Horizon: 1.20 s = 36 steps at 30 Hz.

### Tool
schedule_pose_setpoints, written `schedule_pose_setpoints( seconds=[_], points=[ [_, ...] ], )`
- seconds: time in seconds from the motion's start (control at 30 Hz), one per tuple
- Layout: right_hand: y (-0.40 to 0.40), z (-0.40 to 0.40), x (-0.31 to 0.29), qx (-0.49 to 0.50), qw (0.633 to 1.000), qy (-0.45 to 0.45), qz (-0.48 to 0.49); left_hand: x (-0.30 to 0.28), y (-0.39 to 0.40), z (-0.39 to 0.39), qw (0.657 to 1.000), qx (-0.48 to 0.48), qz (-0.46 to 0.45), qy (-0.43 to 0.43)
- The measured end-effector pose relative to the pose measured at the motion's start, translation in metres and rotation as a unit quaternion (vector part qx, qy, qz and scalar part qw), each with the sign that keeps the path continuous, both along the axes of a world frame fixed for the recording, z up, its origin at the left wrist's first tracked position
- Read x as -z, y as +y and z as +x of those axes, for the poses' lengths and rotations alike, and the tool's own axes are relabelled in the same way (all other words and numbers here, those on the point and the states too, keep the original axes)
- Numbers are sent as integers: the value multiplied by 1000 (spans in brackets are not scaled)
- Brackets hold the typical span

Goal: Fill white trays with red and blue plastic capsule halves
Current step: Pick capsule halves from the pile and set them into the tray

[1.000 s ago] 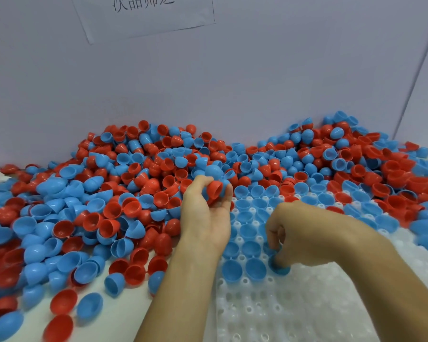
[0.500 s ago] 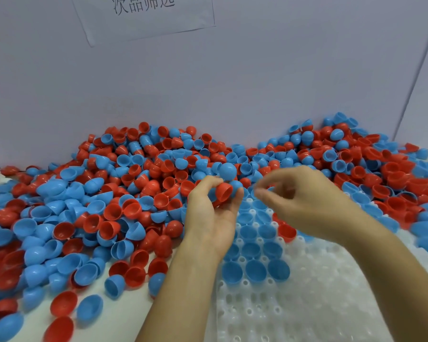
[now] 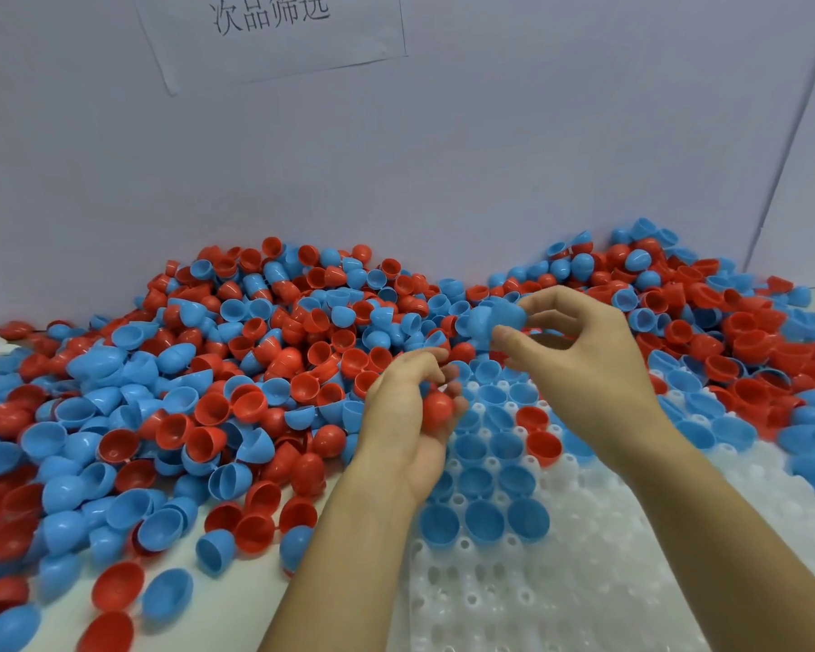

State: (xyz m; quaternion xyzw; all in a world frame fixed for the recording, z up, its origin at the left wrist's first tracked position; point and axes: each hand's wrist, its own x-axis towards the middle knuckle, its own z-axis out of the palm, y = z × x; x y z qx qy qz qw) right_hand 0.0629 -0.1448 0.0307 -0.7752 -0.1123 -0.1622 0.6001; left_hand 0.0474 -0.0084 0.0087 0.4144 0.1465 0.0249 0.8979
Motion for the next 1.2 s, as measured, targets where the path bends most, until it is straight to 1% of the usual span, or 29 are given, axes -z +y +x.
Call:
schedule_pose_setpoints(
  seconds=[0.13, 0.23, 0.33, 0.4, 0.47, 0.57, 0.63, 0.8, 0.93, 1.0, 1.07, 1.13, 1.2],
  points=[
    [4, -2, 2, -43, 996, -9, -72, -1, 0, -1, 999, 25, 21, 9],
    [0, 0, 2, -75, 993, -13, -85, -3, 4, -2, 999, 47, 21, 13],
    [-9, 2, 1, -110, 988, -16, -103, -5, 4, -5, 997, 73, 13, -1],
    [-14, 3, 2, -98, 983, -23, -152, -5, 3, -5, 997, 79, 19, -15],
    [-18, 6, 3, -62, 978, -26, -198, -4, 2, -5, 996, 72, 34, -29],
    [-19, 7, 3, -31, 972, -22, -233, -2, 1, -4, 994, 61, 71, -61],
    [-18, 7, 3, -32, 974, -3, -224, -1, 0, -5, 988, 66, 111, -82],
    [-19, 3, -3, -69, 990, 63, -102, 1, 0, -6, 962, 91, 219, -136],
    [-27, 1, -7, -82, 985, 84, -124, 3, 1, -7, 944, 118, 268, -152],
    [-32, 1, -11, -66, 980, 84, -166, 3, -1, -8, 943, 126, 272, -145],
    [-41, 0, -17, -63, 965, 82, -240, 4, -3, -6, 954, 103, 257, -116],
    [-49, -3, -24, -89, 927, 106, -349, 5, -1, -3, 970, 65, 223, -68],
    [-52, -7, -25, -105, 873, 148, -453, 6, 2, 0, 983, 43, 176, -27]
  ],
)
